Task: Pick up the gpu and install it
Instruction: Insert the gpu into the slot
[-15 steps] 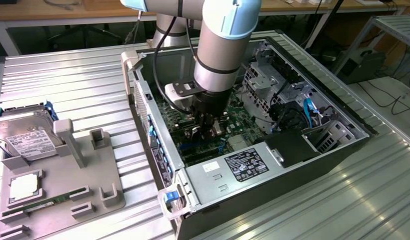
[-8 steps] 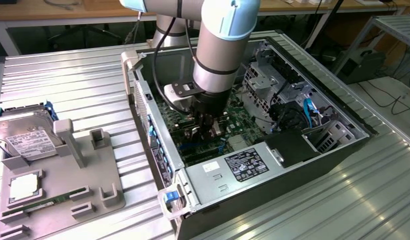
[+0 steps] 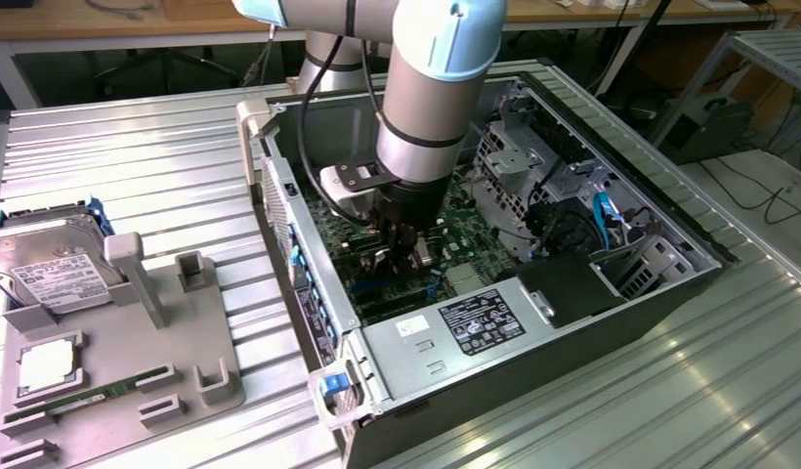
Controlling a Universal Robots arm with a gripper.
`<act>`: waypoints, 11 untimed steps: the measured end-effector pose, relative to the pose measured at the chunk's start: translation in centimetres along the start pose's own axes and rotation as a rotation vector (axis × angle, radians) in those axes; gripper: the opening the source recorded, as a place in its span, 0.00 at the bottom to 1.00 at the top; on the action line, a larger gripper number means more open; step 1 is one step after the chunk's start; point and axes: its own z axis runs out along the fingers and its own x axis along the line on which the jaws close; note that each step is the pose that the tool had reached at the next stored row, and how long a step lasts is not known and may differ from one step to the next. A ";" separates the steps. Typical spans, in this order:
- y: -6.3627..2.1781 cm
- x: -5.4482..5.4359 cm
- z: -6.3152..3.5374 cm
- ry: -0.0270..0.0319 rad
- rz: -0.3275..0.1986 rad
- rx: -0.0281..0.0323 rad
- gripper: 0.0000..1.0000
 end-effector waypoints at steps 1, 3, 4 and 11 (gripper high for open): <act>0.00 0.0 0.01 -0.0002 0.000 0.0001 0.29; 0.00 0.0 0.01 -0.0003 0.000 0.0002 0.29; 0.01 0.0 0.01 -0.0003 0.000 0.0003 0.29; 0.40 0.0 0.01 -0.0001 -0.001 0.0071 0.29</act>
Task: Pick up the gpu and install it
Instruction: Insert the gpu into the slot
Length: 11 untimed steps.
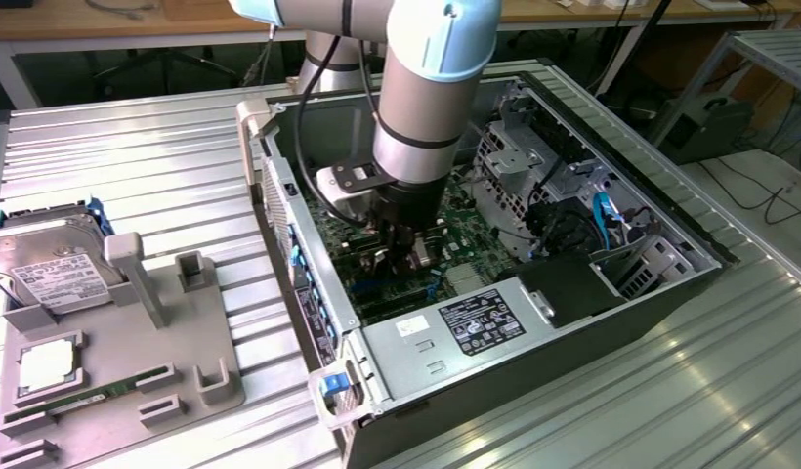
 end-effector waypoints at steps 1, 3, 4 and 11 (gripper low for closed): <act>0.02 0.0 0.00 0.0001 0.000 0.0003 0.29; 0.06 0.0 0.00 0.0003 0.000 0.0006 0.29; 0.08 0.0 0.00 0.0003 0.000 0.0009 0.29; 0.15 0.0 0.01 0.0010 -0.001 0.0010 0.29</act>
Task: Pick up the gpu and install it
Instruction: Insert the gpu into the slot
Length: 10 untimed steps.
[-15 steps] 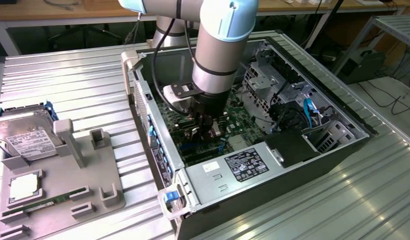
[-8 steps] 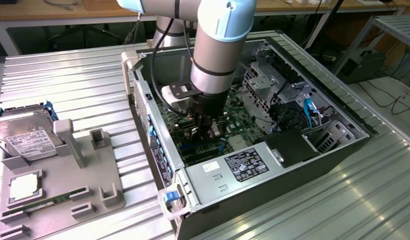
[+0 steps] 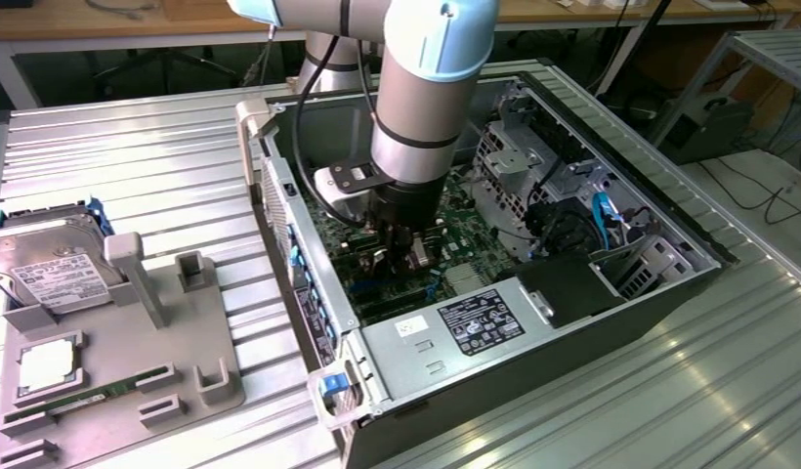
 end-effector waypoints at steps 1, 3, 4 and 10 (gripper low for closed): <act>0.02 0.0 0.01 -0.0002 0.000 0.0001 0.29; 0.04 0.0 0.01 -0.0001 0.000 0.0001 0.29; 0.05 0.0 0.01 -0.0002 0.000 -0.0001 0.29; 0.06 0.0 0.00 -0.0001 0.000 0.0001 0.29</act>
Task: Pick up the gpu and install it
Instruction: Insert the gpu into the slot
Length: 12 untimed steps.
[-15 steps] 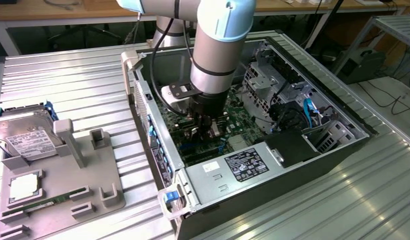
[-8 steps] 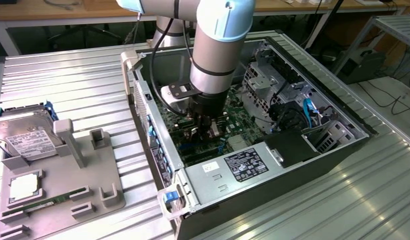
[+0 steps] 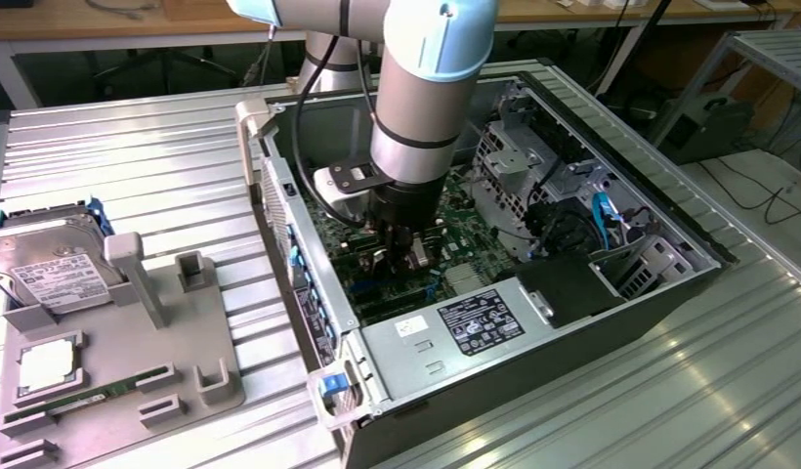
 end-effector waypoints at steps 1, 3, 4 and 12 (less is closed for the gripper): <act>0.00 0.0 0.00 0.0000 0.000 0.0000 0.29; 0.00 0.0 0.00 0.0000 0.000 0.0000 0.29; 0.00 0.0 0.00 0.0000 0.000 0.0000 0.29; 0.00 0.0 0.00 -0.0001 0.000 -0.0001 0.29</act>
